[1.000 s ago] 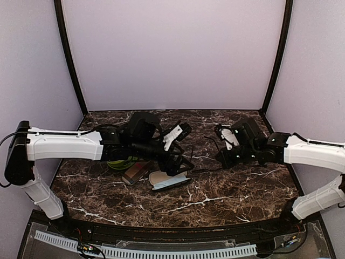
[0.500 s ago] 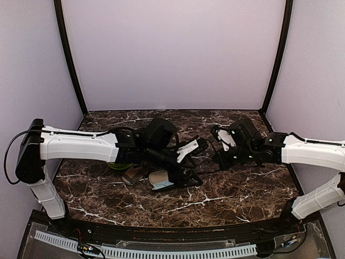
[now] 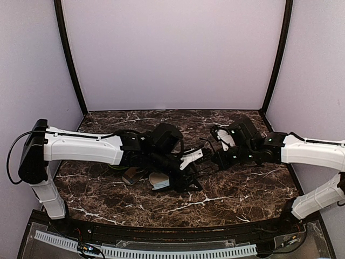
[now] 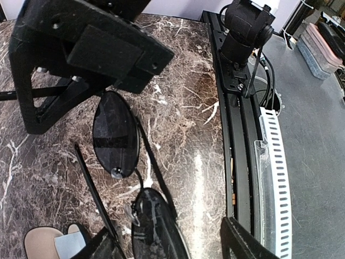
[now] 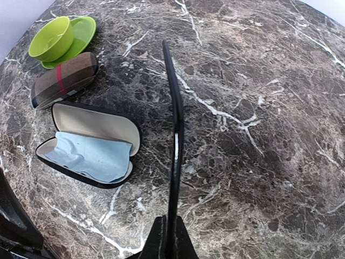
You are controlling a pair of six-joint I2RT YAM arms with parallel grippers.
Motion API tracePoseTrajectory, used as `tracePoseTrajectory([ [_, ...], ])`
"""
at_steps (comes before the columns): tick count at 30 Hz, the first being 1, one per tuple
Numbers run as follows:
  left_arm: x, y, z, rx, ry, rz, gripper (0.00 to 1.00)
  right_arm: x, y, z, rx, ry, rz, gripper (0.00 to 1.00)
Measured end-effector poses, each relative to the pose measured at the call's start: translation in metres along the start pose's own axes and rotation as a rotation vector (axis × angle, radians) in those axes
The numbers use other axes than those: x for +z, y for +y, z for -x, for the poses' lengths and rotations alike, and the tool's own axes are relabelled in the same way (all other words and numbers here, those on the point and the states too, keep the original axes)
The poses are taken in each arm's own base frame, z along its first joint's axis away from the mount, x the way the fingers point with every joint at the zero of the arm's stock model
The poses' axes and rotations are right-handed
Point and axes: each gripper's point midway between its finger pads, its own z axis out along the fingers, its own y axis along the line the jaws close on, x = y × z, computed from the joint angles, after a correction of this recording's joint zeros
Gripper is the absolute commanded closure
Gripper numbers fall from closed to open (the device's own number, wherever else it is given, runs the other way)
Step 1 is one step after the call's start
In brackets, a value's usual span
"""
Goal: Organize the sunglasses
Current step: Fold the right temple of the sunglasses on the sunglasses.
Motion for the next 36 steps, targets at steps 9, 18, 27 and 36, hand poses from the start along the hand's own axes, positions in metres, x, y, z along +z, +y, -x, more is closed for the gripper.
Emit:
tracePoseTrajectory([
  [9, 0.000, 0.006, -0.007, 0.015, 0.002, 0.041, 0.21, 0.000, 0.016, -0.001, -0.006, 0.008, 0.087, 1.00],
  [18, -0.014, 0.008, -0.010, 0.049, -0.019, 0.105, 0.29, 0.012, 0.018, -0.015, -0.003, 0.073, 0.101, 1.00],
  [27, -0.020, -0.003, -0.009, 0.075, -0.030, 0.091, 0.37, 0.017, 0.021, -0.021, 0.003, 0.101, 0.116, 1.00],
  [36, -0.019, -0.006, -0.014, 0.089, -0.012, 0.085, 0.54, 0.018, 0.022, -0.022, 0.011, 0.108, 0.127, 1.00],
])
